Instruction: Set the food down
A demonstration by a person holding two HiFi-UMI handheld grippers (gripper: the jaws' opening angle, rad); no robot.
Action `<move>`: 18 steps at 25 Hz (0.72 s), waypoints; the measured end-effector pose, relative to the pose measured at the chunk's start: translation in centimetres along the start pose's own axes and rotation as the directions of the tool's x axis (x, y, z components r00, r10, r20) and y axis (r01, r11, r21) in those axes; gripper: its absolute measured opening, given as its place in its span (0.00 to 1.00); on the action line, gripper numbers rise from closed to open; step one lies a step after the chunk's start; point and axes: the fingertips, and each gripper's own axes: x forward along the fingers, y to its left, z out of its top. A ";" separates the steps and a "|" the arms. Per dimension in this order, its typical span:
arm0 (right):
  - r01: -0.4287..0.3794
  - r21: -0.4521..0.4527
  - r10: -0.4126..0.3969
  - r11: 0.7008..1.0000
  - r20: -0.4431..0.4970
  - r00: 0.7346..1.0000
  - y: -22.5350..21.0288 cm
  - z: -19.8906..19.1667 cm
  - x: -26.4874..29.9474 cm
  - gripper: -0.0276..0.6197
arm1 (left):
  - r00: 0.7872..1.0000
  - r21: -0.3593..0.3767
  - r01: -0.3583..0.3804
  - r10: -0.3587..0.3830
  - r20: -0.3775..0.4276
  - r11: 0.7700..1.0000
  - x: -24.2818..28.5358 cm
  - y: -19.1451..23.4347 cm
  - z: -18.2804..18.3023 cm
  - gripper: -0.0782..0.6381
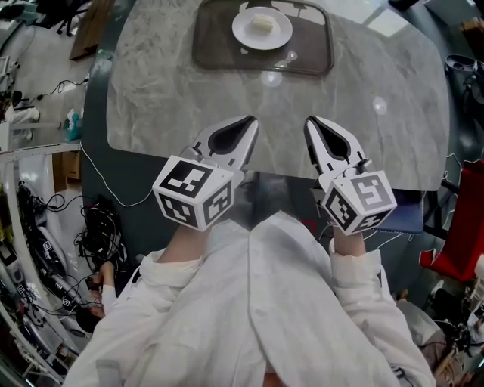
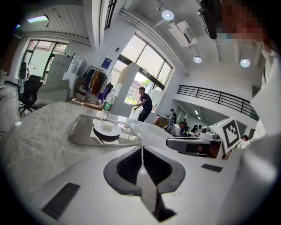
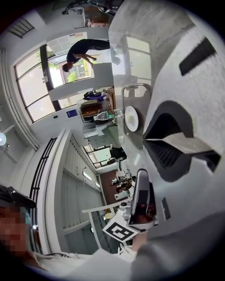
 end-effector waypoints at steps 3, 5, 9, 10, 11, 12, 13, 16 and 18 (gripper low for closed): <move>0.013 0.000 -0.013 1.000 0.010 1.000 1.1 -0.3 -1.8 0.06 | 1.000 0.017 0.020 -0.020 0.002 1.000 -1.0 -1.2 -0.5 0.14; 0.024 -0.003 -0.024 1.000 0.017 1.000 1.9 -0.5 -2.9 0.06 | 0.999 0.025 0.033 -0.033 0.008 0.999 -1.7 -2.0 -0.7 0.14; 0.043 -0.016 -0.043 0.999 0.038 0.998 3.1 -0.3 -5.0 0.06 | 0.998 0.034 0.062 -0.062 0.022 0.998 -3.0 -3.6 -1.1 0.14; 0.045 -0.019 -0.044 0.999 0.041 0.998 3.4 -0.3 -5.3 0.06 | 0.997 0.036 0.066 -0.067 0.025 0.997 -3.3 -3.9 -1.1 0.14; 0.044 -0.022 -0.043 0.999 0.040 0.998 3.6 -0.3 -5.5 0.05 | 0.997 0.036 0.069 -0.070 0.028 0.997 -3.5 -4.1 -1.0 0.14; 0.040 -0.025 -0.039 0.999 0.038 0.999 3.9 -0.3 -5.6 0.05 | 0.997 0.035 0.069 -0.070 0.032 0.997 -3.7 -4.3 -0.9 0.14; 0.033 -0.030 -0.032 0.999 0.034 0.999 4.1 -0.3 -5.6 0.05 | 0.997 0.034 0.067 -0.069 0.036 0.997 -4.0 -4.4 -0.8 0.14; 0.010 -0.041 -0.009 0.999 0.029 1.000 4.8 0.0 -5.5 0.05 | 0.997 0.032 0.063 -0.064 0.040 0.997 -4.4 -4.7 -0.7 0.14; -0.006 -0.049 0.007 0.999 0.033 0.999 5.1 0.3 -5.4 0.05 | 0.997 0.032 0.059 -0.060 0.041 0.998 -4.5 -4.7 -0.7 0.14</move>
